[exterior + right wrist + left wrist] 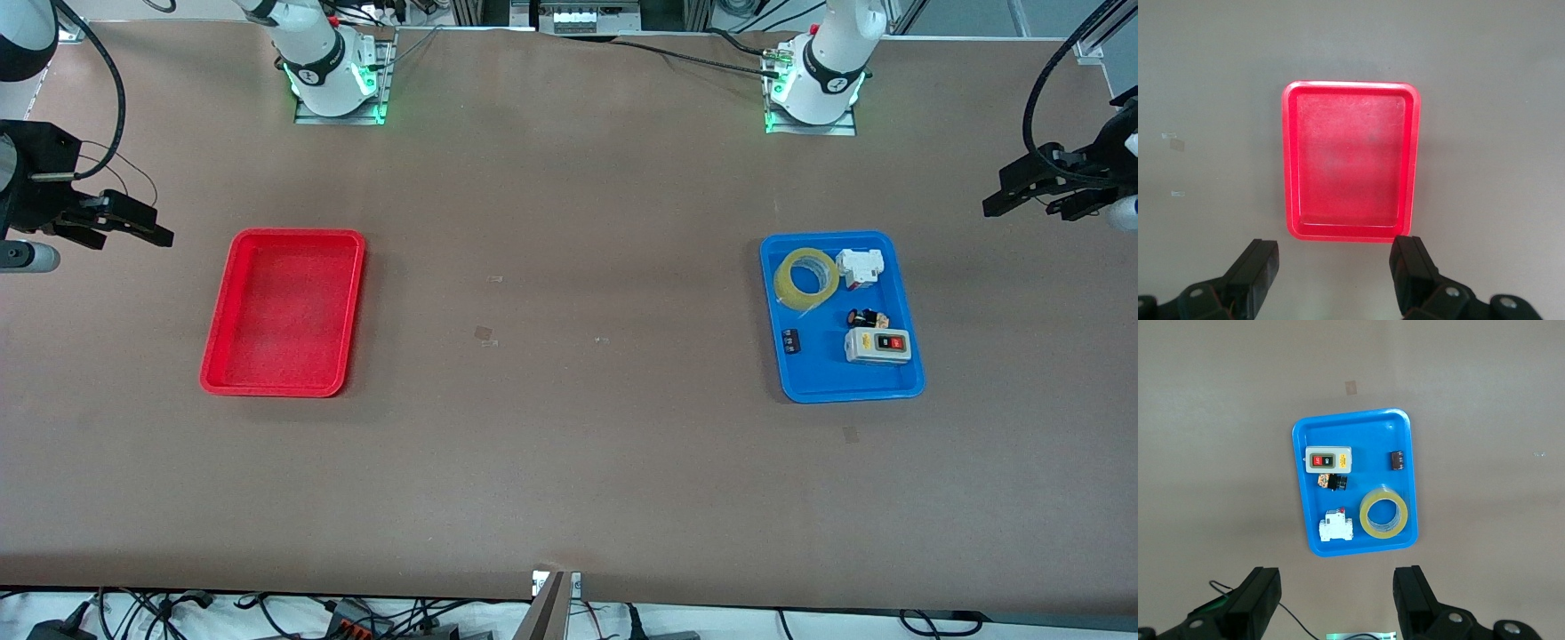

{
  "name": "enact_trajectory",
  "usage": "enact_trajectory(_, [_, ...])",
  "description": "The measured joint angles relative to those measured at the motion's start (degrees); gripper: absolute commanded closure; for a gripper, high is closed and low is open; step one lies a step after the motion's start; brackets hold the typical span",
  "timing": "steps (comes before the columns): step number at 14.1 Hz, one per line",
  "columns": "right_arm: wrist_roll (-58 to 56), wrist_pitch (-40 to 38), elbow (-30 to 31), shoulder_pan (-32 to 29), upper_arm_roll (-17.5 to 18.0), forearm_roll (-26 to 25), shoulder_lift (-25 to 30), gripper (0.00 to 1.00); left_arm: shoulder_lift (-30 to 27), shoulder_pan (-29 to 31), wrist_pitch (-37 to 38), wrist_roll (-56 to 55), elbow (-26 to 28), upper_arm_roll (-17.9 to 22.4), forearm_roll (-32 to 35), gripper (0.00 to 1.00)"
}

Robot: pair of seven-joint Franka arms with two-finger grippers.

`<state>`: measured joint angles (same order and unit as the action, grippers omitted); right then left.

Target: Place and move tape with both arms

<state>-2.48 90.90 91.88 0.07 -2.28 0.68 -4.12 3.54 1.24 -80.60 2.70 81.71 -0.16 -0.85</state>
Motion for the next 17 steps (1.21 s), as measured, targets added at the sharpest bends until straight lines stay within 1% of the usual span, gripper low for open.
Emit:
enact_trajectory(14, [0.0, 0.2, 0.0, 0.1, 0.0, 0.0, 0.0, 0.00, 0.1, 0.0, 0.3, 0.0, 0.2, 0.0, 0.0, 0.00])
enact_trajectory(17, [0.0, 0.2, 0.0, 0.1, 0.0, 0.0, 0.0, 0.00, 0.2, 0.0, 0.4, 0.3, 1.7, 0.0, 0.0, 0.00])
